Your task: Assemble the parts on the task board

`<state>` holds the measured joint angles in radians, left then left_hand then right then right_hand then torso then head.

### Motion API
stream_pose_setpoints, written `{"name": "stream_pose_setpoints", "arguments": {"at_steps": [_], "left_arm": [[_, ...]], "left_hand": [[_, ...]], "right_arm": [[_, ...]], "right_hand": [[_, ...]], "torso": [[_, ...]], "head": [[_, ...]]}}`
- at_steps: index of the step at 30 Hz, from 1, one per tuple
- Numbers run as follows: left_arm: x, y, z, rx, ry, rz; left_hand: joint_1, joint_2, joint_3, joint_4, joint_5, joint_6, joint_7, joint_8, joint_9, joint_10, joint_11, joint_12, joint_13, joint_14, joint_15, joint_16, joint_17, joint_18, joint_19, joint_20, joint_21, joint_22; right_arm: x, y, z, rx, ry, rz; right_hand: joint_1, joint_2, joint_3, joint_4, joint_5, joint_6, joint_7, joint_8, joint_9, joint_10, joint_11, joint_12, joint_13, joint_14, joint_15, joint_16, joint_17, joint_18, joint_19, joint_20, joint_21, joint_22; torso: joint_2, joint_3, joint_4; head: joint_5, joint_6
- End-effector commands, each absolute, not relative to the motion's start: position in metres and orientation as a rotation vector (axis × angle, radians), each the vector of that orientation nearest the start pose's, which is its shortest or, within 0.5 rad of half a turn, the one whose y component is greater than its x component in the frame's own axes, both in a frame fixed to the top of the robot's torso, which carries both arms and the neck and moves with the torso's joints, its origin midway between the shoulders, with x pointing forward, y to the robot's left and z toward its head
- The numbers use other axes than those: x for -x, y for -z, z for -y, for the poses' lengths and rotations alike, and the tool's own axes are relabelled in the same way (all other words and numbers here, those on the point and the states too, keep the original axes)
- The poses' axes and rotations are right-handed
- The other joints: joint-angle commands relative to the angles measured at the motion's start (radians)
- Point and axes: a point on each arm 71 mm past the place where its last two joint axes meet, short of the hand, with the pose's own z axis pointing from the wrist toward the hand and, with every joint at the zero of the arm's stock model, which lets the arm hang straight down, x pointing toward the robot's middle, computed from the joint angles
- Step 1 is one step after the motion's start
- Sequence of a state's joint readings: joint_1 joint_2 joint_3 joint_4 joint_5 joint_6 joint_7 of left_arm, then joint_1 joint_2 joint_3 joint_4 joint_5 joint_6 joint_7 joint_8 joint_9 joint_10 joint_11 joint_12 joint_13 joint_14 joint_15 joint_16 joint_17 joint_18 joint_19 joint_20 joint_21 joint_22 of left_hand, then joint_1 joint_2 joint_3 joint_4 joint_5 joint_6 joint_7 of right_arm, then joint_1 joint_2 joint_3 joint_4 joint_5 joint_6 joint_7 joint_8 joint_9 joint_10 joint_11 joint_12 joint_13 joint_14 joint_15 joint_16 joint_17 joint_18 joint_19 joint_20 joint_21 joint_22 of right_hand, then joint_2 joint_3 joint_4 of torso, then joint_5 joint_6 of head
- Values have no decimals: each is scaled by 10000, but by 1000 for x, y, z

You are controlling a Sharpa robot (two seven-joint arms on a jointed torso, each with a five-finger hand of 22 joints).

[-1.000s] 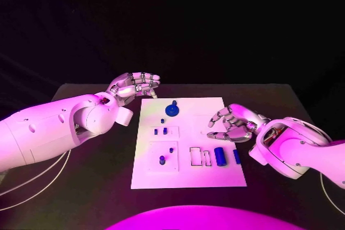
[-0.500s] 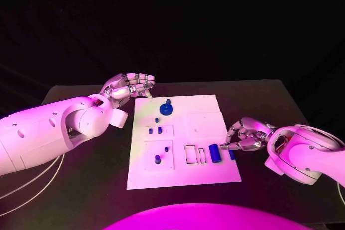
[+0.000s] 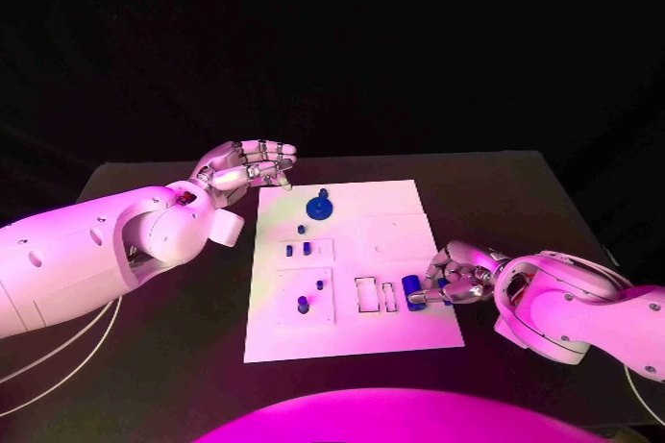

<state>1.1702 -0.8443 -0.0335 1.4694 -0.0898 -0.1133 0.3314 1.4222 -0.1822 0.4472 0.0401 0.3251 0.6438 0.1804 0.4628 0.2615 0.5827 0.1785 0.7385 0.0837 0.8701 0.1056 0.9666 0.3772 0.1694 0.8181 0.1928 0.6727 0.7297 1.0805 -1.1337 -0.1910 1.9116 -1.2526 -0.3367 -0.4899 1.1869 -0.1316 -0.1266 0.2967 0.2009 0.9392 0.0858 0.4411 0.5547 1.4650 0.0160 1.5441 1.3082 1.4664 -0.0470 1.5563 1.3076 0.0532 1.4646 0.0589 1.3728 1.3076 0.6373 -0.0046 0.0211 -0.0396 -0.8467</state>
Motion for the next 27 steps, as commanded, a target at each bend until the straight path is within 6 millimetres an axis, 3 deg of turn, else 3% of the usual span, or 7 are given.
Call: {"name": "stream_pose_setpoints", "arguments": {"at_steps": [1, 17, 24, 27], "left_arm": [[-489, 195, -213, 10278, 16402, -15904], [-488, 196, -214, 10307, 16395, -16021], [-488, 196, -214, 10301, 16434, -16109], [-488, 196, -214, 10302, 16430, -16124]], "left_hand": [[16, 87, -19, -13, 52, -96, 290, 65, -9, -78, 19, 53, -9, -70, 23, -31, -8, 106, 6, 43, -60, 14], [2, 129, -5, 4, 60, -94, 271, 126, -21, -101, 26, 82, -14, -74, 28, -24, -16, 108, 4, 50, -68, 12], [8, 135, 1, 1, 61, -93, 268, 133, -22, -103, 26, 85, -15, -75, 27, -23, -17, 109, 4, 50, -68, 13], [8, 135, 1, 1, 61, -93, 268, 133, -22, -103, 26, 85, -15, -75, 27, -23, -17, 109, 4, 50, -68, 13]], "right_arm": [[-356, 264, 246, -2801, -4348, -21034], [-360, 283, 236, -2535, -4183, -21713], [-361, 286, 233, -2456, -4124, -21821], [-361, 285, 231, -2537, -4249, -21633]], "right_hand": [[-97, -16, -46, 2, -34, -24, 2, 29, 13, 953, -61, 71, 2474, 984, -72, 60, 2327, -173, 538, -62, 33, 2159], [-209, 212, -31, -16, -3, 8, -15, 44, 86, 954, -74, 69, 2476, 990, -79, 70, 2361, -179, 546, -66, 72, 2167], [410, 541, 84, -87, 250, 48, -42, 27, 184, 956, -100, 69, 2481, 990, -103, 70, 2364, -181, 545, -86, 92, 2170], [885, 678, 209, -108, 705, 139, -76, 12, 212, 964, -132, 81, 2493, 992, -128, 72, 2372, -191, 559, -106, 152, 2184]], "torso": [[-2, -7, 7], [-5, 3, 13], [-9, -11, -8], [-8, -8, -8]], "head": [[-1, -18], [-2, 40], [18, 36], [44, 41]]}}
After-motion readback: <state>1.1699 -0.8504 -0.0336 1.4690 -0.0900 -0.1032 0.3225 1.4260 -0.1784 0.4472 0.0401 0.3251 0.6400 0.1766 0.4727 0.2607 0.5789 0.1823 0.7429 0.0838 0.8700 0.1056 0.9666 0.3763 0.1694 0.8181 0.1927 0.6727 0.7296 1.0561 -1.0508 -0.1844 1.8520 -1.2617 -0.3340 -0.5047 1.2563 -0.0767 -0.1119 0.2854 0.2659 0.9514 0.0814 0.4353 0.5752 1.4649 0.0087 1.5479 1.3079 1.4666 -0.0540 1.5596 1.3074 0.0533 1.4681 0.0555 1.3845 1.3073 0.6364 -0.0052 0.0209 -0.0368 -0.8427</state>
